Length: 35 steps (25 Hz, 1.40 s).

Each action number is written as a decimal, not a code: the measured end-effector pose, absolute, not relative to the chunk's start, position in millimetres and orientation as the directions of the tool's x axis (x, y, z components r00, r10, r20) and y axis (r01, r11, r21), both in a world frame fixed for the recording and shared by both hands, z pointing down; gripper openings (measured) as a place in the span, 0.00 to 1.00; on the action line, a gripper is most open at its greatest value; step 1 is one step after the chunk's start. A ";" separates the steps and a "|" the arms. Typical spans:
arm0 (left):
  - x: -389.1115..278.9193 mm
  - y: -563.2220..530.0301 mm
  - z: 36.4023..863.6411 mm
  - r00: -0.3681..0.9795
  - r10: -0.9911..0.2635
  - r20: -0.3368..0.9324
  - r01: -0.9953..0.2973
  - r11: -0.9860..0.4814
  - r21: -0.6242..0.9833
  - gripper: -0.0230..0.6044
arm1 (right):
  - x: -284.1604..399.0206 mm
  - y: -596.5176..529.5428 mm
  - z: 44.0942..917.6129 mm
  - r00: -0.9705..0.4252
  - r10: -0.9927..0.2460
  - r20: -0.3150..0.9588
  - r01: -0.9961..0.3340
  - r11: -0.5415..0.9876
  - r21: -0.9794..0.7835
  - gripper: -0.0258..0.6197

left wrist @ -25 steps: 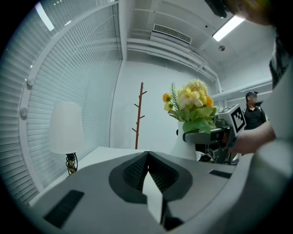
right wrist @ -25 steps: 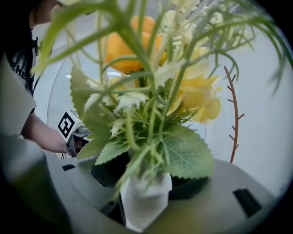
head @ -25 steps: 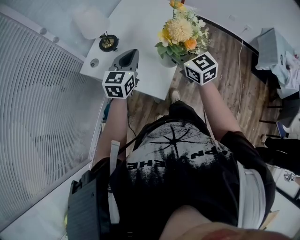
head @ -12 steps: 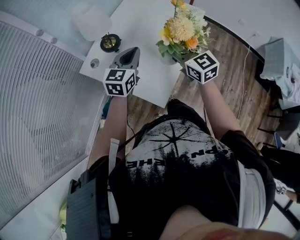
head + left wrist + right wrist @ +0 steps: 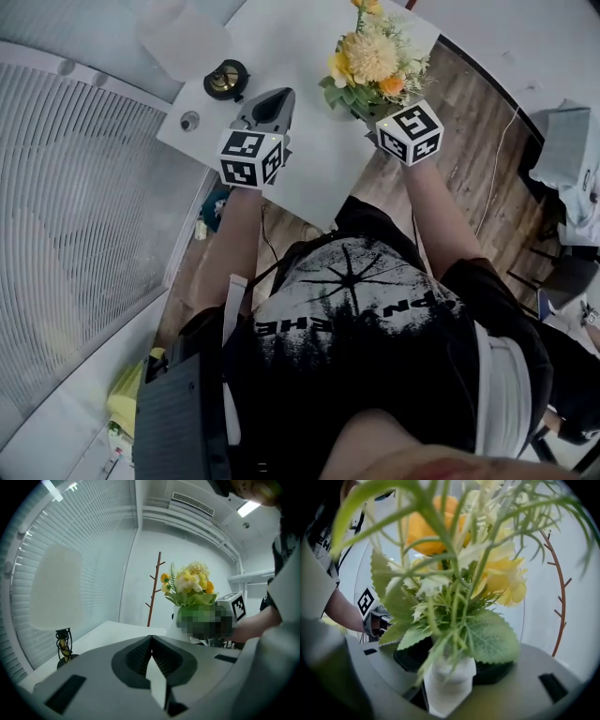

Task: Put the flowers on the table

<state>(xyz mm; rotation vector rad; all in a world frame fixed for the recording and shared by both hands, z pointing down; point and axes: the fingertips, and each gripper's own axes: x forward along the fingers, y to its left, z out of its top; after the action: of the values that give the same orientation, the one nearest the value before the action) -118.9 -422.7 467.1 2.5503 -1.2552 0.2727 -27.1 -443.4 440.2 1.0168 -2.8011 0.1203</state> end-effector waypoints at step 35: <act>-113.6 -503.8 581.6 0.561 -0.702 0.439 -0.828 -0.487 0.279 0.05 | -38.2 -582.9 517.8 -0.773 -0.628 0.094 -0.632 0.774 -0.028 0.43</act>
<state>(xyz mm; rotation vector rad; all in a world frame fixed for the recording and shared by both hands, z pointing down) -113.6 -503.8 581.6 2.3377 -1.2326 0.3674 -38.2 -582.9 517.8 1.0257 -2.8844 0.0889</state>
